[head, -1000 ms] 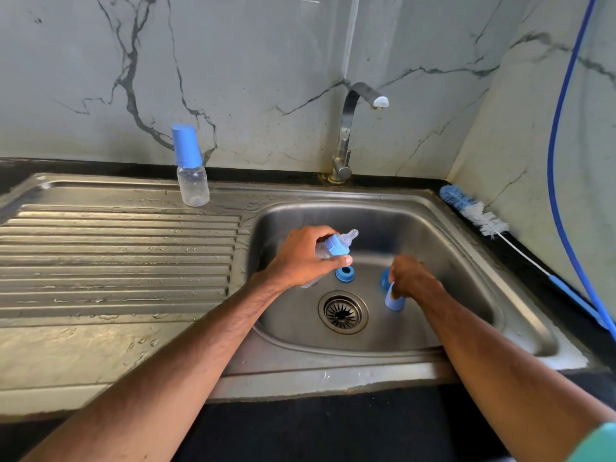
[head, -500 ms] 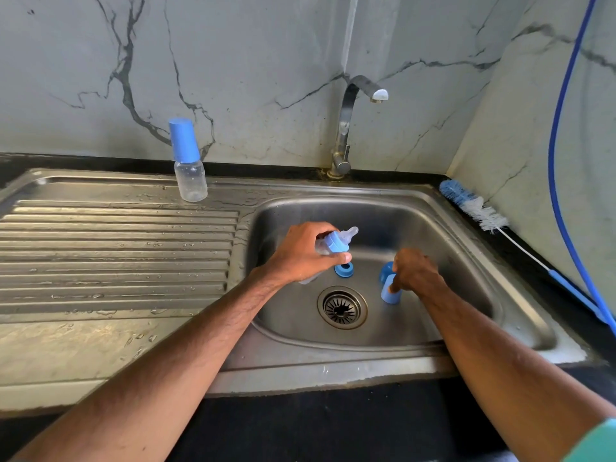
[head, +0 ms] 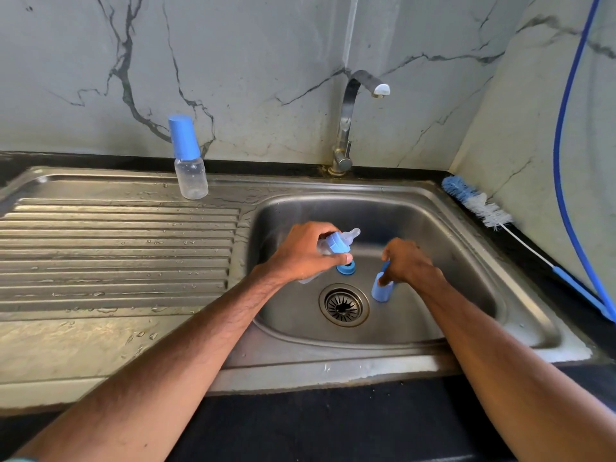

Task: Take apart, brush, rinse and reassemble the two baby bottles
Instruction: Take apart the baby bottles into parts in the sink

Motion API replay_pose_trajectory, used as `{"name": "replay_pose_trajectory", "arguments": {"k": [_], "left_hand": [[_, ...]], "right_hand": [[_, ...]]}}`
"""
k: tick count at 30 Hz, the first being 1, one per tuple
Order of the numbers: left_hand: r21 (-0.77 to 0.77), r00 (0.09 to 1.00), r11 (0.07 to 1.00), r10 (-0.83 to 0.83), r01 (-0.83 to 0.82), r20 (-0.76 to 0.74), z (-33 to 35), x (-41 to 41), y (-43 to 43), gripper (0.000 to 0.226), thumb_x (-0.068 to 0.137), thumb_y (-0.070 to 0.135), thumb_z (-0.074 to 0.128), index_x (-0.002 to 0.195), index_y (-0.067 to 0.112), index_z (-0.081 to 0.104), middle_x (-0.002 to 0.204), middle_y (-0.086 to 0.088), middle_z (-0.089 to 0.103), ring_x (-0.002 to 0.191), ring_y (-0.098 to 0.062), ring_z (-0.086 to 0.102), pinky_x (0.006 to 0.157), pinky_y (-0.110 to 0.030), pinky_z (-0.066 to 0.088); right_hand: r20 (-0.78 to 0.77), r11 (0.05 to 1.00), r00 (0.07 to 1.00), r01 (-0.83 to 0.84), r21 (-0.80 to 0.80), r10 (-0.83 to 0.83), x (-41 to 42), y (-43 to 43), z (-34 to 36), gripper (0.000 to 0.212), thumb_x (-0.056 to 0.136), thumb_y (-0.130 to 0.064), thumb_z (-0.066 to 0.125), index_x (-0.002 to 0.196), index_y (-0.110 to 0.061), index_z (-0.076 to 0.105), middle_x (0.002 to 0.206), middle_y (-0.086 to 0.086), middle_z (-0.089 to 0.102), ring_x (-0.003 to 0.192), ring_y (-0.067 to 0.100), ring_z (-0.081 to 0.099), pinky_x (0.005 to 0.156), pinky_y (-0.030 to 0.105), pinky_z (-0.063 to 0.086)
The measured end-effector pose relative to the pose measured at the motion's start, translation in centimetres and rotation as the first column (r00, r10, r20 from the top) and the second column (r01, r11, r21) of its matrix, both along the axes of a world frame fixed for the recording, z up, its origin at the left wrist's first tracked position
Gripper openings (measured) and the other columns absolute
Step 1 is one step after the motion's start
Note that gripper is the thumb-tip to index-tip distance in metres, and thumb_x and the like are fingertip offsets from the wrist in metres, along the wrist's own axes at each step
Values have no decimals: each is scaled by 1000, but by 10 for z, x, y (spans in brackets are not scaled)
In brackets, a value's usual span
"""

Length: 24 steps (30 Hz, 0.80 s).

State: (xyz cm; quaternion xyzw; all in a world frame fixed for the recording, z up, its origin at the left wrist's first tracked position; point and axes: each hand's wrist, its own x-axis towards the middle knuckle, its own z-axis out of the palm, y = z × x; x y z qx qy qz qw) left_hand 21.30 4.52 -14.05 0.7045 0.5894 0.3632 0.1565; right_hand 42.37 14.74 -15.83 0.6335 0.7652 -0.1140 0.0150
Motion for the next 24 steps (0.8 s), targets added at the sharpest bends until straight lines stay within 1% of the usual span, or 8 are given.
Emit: {"name": "replay_pose_trajectory", "arguments": {"k": [3, 6, 8, 12, 17, 19, 22, 24], "left_hand": [[-21, 1000, 1000, 4, -5, -16, -2, -1, 2, 40, 81, 39, 86, 108, 12, 74, 100, 2, 74, 89, -12, 67, 75, -22, 48], [-39, 998, 999, 8, -10, -59, -5, -3, 4, 40, 82, 42, 84, 106, 12, 74, 96, 2, 73, 85, -13, 66, 74, -29, 50], [-45, 996, 999, 9, -13, -85, -6, -5, 6, 38, 84, 44, 82, 103, 13, 73, 90, 3, 72, 77, -12, 64, 68, -28, 48], [-48, 994, 999, 7, -12, -108, -5, -7, 6, 35, 85, 48, 80, 95, 15, 71, 76, 7, 66, 65, -10, 58, 60, -28, 44], [-63, 982, 998, 12, -24, -190, -6, -8, 7, 46, 83, 55, 78, 92, 14, 59, 78, 2, 62, 66, -13, 54, 61, -29, 38], [-95, 982, 995, 3, -21, -186, -6, -8, 8, 59, 81, 58, 79, 109, 10, 60, 94, -5, 68, 80, -18, 63, 69, -35, 49], [-103, 977, 993, 33, -55, -209, -5, -10, 6, 91, 76, 59, 82, 145, 10, 48, 136, -9, 62, 120, -25, 60, 98, -41, 51], [-63, 968, 995, 63, -80, -242, -4, -13, 7, 83, 77, 55, 83, 144, 18, 50, 133, -3, 63, 119, -22, 61, 97, -41, 51]], "right_hand": [[-280, 989, 951, -103, 105, 129, -11, -2, 5, 39, 77, -22, 90, 112, -20, 72, 115, 2, 72, 104, 19, 68, 93, 37, 57], [-687, 953, 705, -296, -59, 177, -21, -7, 13, 33, 81, -5, 85, 108, -20, 75, 102, 2, 78, 92, 17, 74, 77, 30, 63], [-822, 906, 555, -404, -129, 131, -24, -11, 17, 38, 84, 2, 80, 117, -17, 74, 104, 5, 80, 94, 22, 77, 72, 27, 63], [-900, 856, 435, -469, -217, 10, -24, -8, 21, 41, 87, 3, 77, 124, -10, 72, 112, 13, 78, 104, 31, 76, 80, 32, 64], [-914, 849, 394, -446, -284, -98, -27, -11, 18, 40, 80, -23, 90, 116, -9, 77, 107, 18, 78, 99, 34, 77, 80, 32, 63], [-918, 882, 390, -406, -239, -69, -30, -12, 18, 40, 77, -23, 91, 112, -8, 78, 104, 16, 79, 96, 31, 78, 80, 31, 63], [-945, 906, 317, -372, -201, -79, -28, -11, 23, 41, 75, -22, 89, 112, -6, 78, 105, 15, 79, 100, 29, 77, 81, 30, 63], [-955, 914, 279, -353, -203, -104, -25, -10, 26, 43, 71, -23, 89, 110, -6, 79, 105, 14, 79, 100, 27, 77, 77, 26, 62]]}}
